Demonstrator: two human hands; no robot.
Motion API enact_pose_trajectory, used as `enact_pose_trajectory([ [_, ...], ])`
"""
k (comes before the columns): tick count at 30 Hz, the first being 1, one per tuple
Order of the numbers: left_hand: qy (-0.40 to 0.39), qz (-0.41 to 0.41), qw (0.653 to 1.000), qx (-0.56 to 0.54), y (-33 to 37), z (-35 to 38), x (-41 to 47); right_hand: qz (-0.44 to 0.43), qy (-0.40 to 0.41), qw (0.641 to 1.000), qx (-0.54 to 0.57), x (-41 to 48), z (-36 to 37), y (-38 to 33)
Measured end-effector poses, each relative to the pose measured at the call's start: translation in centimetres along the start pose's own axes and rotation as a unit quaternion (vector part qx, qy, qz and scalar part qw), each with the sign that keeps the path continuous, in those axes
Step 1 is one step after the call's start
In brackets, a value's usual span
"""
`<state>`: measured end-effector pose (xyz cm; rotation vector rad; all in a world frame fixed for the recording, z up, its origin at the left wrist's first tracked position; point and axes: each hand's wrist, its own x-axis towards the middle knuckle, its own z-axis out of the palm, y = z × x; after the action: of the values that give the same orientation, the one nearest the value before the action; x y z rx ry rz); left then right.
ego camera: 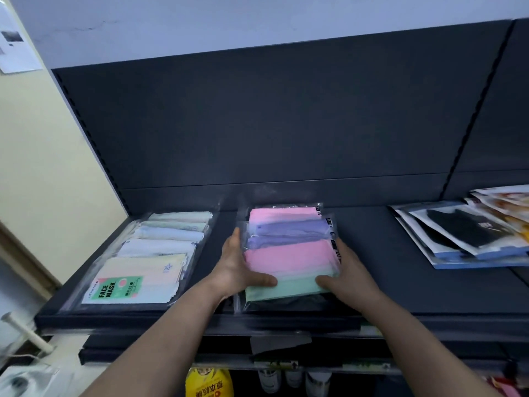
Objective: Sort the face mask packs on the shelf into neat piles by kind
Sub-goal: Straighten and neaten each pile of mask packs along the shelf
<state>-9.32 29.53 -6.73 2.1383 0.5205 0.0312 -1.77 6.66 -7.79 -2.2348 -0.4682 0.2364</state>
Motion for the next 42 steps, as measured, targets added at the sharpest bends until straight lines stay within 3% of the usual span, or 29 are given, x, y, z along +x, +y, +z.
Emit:
enact_pose_trajectory([
  [7,0.001,0.017,0.989,0.146,1.1,-0.1,2.3,0.029,-0.007,0.999,-0.042,1.7,0.9,-0.2],
  [12,-0.07,0.033,0.946,0.314,2.7,-0.7,2.3,0.04,-0.025,0.996,-0.069,1.1,0.9,-0.6],
  [16,-0.105,0.041,0.936,0.334,3.0,-0.7,2.3,0.071,0.018,0.997,0.007,2.6,-0.4,-0.8],
  [19,-0.122,0.052,0.934,0.331,2.7,-0.9,2.7,0.073,0.001,0.997,0.024,3.4,-0.2,-1.5],
  [24,-0.143,0.064,0.924,0.35,2.0,-1.9,2.6,0.056,-0.035,0.994,-0.092,3.2,1.3,-2.3],
  [30,-0.159,0.072,0.911,0.373,2.3,-2.1,2.5,0.093,-0.071,0.984,-0.132,2.4,1.0,-2.9],
  [34,-0.134,0.089,0.931,0.328,3.3,-2.3,3.1,-0.007,-0.022,0.972,-0.233,1.2,1.7,-4.6],
  [38,-0.088,0.137,0.927,0.339,4.4,-2.0,5.2,-0.149,-0.011,0.924,-0.351,-1.2,3.7,-5.0],
  [42,-0.092,0.122,0.906,0.396,4.0,-1.5,6.0,-0.092,-0.03,0.922,-0.375,-2.0,4.4,-4.1],
])
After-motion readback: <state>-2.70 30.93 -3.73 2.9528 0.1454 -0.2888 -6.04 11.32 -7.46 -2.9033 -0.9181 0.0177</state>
